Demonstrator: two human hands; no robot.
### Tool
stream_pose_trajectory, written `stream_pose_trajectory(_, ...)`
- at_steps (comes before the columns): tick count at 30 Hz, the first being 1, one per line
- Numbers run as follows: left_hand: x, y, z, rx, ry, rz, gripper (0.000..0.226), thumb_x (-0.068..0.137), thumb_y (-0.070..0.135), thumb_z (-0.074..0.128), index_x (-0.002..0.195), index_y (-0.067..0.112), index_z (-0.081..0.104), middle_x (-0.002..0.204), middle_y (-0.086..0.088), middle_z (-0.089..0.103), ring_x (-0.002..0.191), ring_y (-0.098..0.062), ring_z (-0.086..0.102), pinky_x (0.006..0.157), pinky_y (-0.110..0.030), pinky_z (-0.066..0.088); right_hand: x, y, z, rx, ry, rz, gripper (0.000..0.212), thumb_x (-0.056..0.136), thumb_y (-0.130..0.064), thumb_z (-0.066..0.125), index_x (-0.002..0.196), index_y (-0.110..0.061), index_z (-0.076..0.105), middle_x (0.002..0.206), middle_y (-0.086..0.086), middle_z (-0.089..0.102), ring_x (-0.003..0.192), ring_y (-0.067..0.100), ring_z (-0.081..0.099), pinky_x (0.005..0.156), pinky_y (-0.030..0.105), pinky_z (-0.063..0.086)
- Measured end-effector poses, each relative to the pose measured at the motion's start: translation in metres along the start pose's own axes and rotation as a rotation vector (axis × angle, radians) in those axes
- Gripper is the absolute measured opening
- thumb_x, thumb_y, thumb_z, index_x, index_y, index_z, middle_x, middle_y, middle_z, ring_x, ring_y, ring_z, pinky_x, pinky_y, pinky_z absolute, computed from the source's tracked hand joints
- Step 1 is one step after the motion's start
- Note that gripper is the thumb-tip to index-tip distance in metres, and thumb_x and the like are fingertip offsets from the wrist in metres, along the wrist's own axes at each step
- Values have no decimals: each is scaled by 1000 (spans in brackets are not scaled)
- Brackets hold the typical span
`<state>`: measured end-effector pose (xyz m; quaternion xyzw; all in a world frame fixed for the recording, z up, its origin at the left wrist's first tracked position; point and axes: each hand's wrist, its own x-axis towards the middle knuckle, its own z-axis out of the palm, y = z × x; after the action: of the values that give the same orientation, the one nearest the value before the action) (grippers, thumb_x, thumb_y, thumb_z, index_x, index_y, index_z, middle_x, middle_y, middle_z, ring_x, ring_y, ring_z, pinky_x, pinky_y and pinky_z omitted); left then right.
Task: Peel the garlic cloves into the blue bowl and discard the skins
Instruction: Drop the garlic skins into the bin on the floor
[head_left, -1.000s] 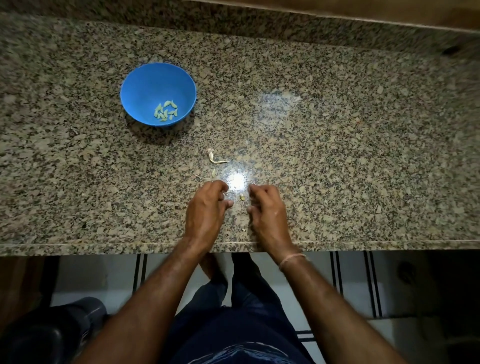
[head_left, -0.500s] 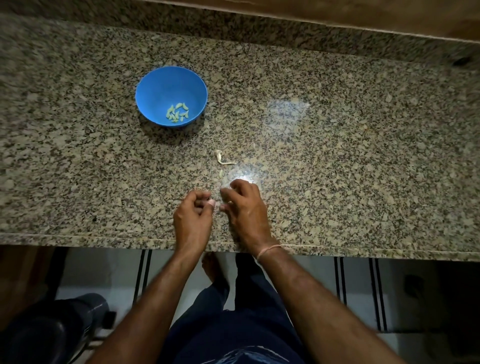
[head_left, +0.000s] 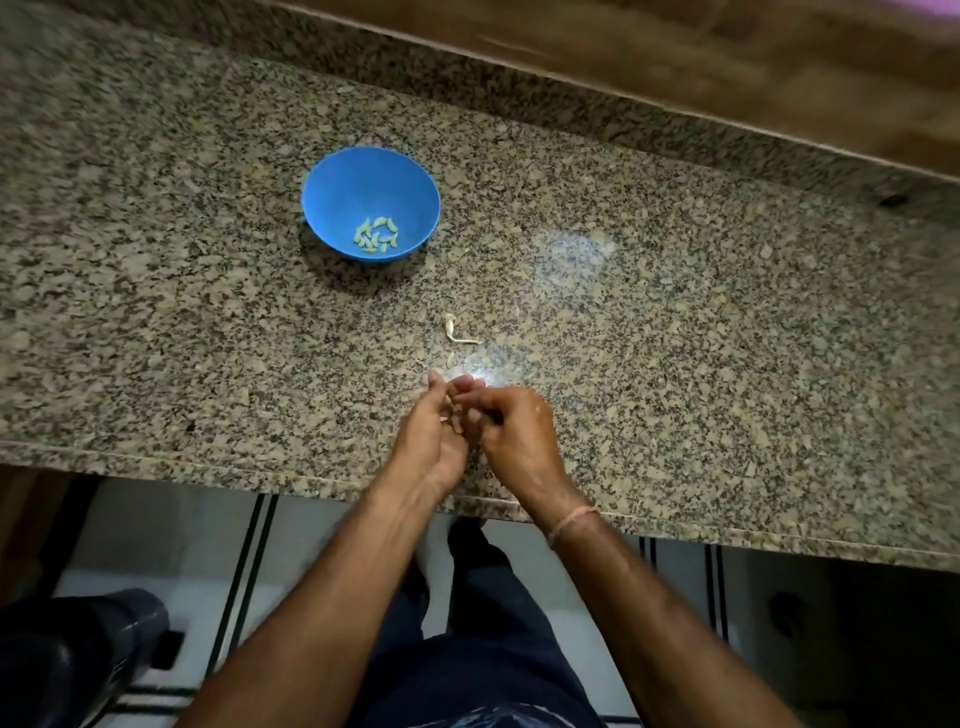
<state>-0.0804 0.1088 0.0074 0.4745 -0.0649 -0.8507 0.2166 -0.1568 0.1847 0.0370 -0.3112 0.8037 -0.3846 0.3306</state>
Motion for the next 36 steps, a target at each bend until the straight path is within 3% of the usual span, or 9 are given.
stream_pose_trajectory(5, 3, 0, -2, -50, 27, 2, 40, 108, 41, 46, 82, 13, 58, 77, -4, 64, 72, -14, 62, 72, -29, 60, -3, -3, -9, 59, 103, -7, 10, 87, -3, 81, 90, -12, 77, 91, -3, 77, 83, 6, 75, 76, 24, 63)
stream_pose_trajectory(8, 4, 10, -14, -56, 82, 51, 40, 107, 43, 49, 79, 16, 58, 73, -2, 63, 70, -13, 61, 74, -31, 57, -7, 15, -23, 147, 102, 57, 17, 91, -7, 77, 106, -13, 76, 103, -2, 76, 88, 7, 75, 83, 29, 64)
stream_pose_trajectory(13, -2, 23, -35, -27, 171, 89, 42, 107, 44, 49, 74, 18, 54, 67, 2, 58, 60, -9, 52, 54, -20, 46, -43, 67, -28, -189, 59, 51, 47, 87, -2, 80, 130, -14, 66, 114, -4, 59, 99, 6, 63, 83, 9, 54)
stream_pose_trajectory(17, -3, 15, -36, 22, 178, 75, 42, 105, 47, 49, 75, 18, 54, 67, 2, 58, 61, -9, 52, 53, -20, 44, -39, 55, -1, -170, 55, -39, 35, 94, 5, 67, 124, -13, 64, 112, -8, 54, 97, 9, 63, 79, 14, 58)
stream_pose_trajectory(20, -4, 8, -32, 44, 188, 89, 40, 108, 42, 48, 75, 18, 54, 67, 2, 57, 61, -10, 51, 51, -19, 42, 0, 37, 11, -166, 97, -89, 28, 94, 6, 68, 119, -7, 67, 108, -5, 56, 89, 0, 57, 80, 3, 48)
stream_pose_trajectory(25, -5, 8, -34, 37, 204, 132, 41, 108, 41, 49, 74, 19, 52, 67, 2, 55, 59, -10, 50, 48, -19, 41, 25, 36, -10, -26, 21, -161, 38, 95, 6, 66, 128, -12, 67, 117, -4, 62, 98, -5, 62, 91, 14, 55)
stream_pose_trajectory(30, -10, 7, -38, -1, 235, 170, 39, 107, 40, 52, 75, 18, 55, 70, 1, 58, 62, -10, 52, 50, -19, 43, 13, 76, -30, -326, 33, -171, 60, 90, -8, 78, 144, -17, 55, 126, -5, 46, 112, 5, 45, 103, 17, 45)
stream_pose_trajectory(34, -14, 2, -31, -27, 248, 217, 40, 107, 42, 49, 77, 18, 55, 69, 1, 58, 62, -10, 53, 53, -20, 43, 22, 45, 0, -308, -24, -394, 18, 106, -22, 53, 122, -19, 59, 123, 3, 51, 110, 17, 55, 98, 35, 56)
stream_pose_trajectory(36, -16, 0, -30, -48, 255, 233, 40, 108, 41, 49, 76, 17, 54, 68, 1, 57, 61, -10, 52, 52, -20, 43, 33, 40, 10, -296, -86, -365, 23, 101, -10, 56, 123, -11, 63, 123, 13, 55, 110, 28, 55, 96, 44, 52)
